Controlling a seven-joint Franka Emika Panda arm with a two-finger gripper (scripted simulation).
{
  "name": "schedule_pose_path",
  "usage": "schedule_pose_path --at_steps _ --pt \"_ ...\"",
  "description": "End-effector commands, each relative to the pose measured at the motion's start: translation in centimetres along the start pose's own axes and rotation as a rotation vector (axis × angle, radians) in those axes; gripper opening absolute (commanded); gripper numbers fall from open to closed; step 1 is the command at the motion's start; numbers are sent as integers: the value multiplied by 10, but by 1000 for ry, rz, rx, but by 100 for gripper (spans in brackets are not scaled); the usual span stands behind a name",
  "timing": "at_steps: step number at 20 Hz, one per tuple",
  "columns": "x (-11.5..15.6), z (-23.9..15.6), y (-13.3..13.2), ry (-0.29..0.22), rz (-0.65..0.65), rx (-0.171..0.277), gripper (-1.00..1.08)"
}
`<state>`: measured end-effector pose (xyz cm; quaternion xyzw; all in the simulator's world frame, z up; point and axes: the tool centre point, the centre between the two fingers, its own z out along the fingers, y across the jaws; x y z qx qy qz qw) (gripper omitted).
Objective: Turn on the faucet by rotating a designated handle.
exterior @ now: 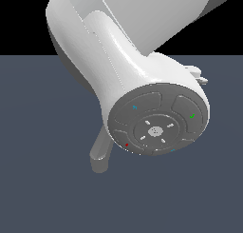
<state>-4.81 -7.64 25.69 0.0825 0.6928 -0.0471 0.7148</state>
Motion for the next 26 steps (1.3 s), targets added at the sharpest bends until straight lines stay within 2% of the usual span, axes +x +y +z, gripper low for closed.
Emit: schedule_pose_path --at_steps 1,9,10,26 --pt "9 1 1 23 -21 -33 -100" --pt "22 3 -13 27 -28 -38 -100" --pt "19 1 -16 24 -29 -27 -100" --pt "62 1 -27 26 -29 -34 -100"
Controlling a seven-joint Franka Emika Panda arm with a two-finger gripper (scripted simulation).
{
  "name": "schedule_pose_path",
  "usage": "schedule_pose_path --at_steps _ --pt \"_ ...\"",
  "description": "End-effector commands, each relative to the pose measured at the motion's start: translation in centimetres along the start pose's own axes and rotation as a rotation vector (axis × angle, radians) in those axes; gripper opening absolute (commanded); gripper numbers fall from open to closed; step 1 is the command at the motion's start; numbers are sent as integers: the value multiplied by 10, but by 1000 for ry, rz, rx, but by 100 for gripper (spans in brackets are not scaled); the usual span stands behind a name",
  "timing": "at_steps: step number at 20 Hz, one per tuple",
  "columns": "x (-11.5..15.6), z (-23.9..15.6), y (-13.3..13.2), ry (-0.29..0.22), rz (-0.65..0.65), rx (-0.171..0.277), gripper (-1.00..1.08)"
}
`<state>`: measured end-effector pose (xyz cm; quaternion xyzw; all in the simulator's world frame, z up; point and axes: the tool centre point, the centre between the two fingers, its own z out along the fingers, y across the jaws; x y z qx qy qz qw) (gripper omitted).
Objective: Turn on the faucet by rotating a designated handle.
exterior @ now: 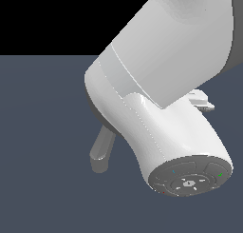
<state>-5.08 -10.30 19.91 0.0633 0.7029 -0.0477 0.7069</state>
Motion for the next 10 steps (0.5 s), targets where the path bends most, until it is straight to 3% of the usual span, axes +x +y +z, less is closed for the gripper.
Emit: schedule_pose_path --at_steps 1,10 --pt "8 1 2 3 1 -9 -100" --pt "31 2 -3 4 1 -12 -100"
